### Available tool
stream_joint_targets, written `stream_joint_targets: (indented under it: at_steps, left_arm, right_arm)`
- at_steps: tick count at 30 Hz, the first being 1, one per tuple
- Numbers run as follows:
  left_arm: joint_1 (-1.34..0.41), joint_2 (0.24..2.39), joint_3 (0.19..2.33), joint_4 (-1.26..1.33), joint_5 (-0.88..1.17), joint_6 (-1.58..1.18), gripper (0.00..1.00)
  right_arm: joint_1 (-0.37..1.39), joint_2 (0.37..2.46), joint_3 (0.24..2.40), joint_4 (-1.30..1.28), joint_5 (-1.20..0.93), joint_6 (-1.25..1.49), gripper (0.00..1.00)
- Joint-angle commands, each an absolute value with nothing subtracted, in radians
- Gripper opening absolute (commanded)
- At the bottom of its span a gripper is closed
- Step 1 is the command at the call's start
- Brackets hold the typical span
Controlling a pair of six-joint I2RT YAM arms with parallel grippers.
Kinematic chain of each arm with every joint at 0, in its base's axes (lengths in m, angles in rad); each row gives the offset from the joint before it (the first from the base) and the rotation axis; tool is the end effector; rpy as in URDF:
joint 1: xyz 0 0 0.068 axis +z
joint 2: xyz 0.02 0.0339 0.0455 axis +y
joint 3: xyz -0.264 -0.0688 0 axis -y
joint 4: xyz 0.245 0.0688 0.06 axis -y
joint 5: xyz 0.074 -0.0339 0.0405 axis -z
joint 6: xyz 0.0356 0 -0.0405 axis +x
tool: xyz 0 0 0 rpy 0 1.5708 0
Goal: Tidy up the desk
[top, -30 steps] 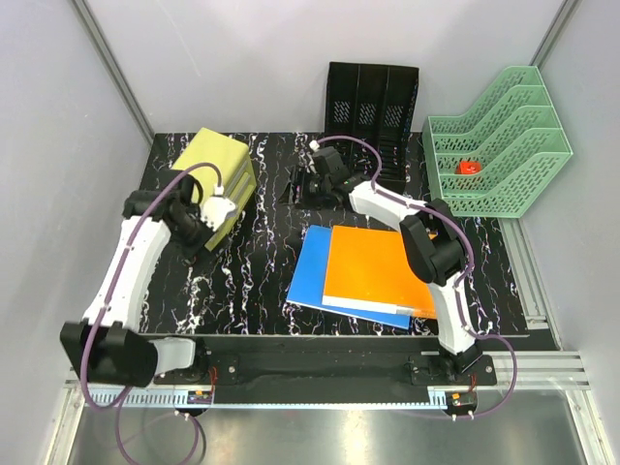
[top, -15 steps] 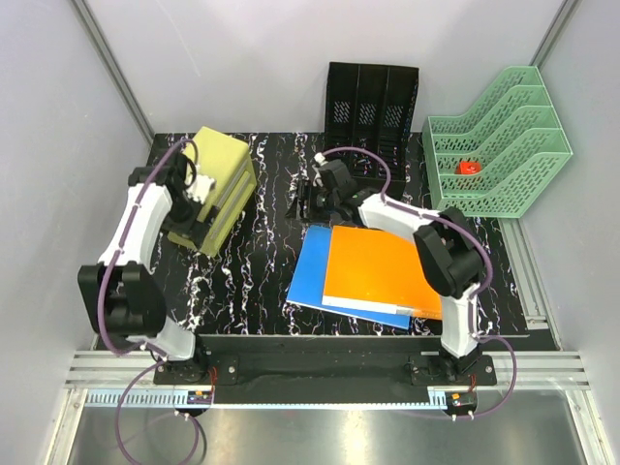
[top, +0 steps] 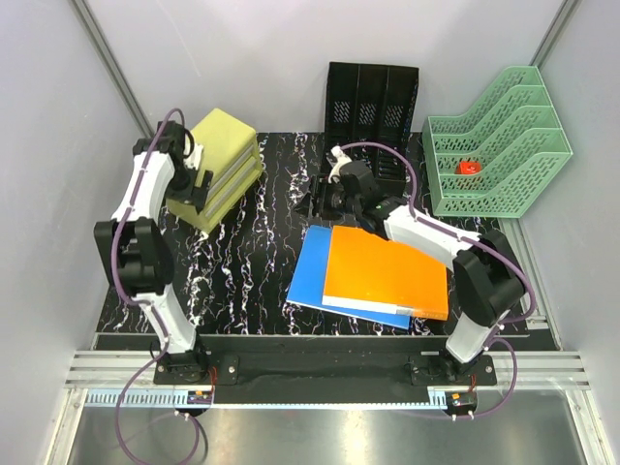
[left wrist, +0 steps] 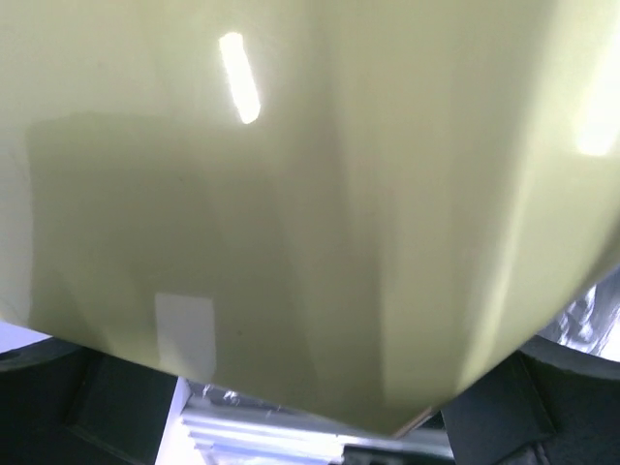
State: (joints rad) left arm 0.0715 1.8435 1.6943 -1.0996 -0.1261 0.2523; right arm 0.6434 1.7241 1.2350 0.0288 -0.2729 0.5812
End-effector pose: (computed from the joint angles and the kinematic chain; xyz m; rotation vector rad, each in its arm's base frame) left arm 0.3756 0.0314 0.2870 0.2269 2.8246 0.2507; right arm 0.3157 0.2487 0.2642 -0.2521 2.1625 1.0172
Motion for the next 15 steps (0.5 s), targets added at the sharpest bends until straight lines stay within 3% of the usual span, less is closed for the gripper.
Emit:
stream_joint_targets:
  at_steps: [1,8,15]
  left_arm:
    - [0.092,1.954,1.831,-0.919,-0.140,0.166,0.99]
    - [0.098,1.936,1.793,-0.841,-0.239,0.081,0.99]
    - [0.155,1.804,1.545,-0.749,-0.174,-0.017,0.99]
  right_arm:
    - [0.649,1.620,1.158,0.055,-0.195,0.549,0.65]
    - [0.589,1.556,1.144,-0.083,-0.049,0.480,0.66]
    - [0.514,1.546,1.210,-0.172,-0.011,0.437,0.68]
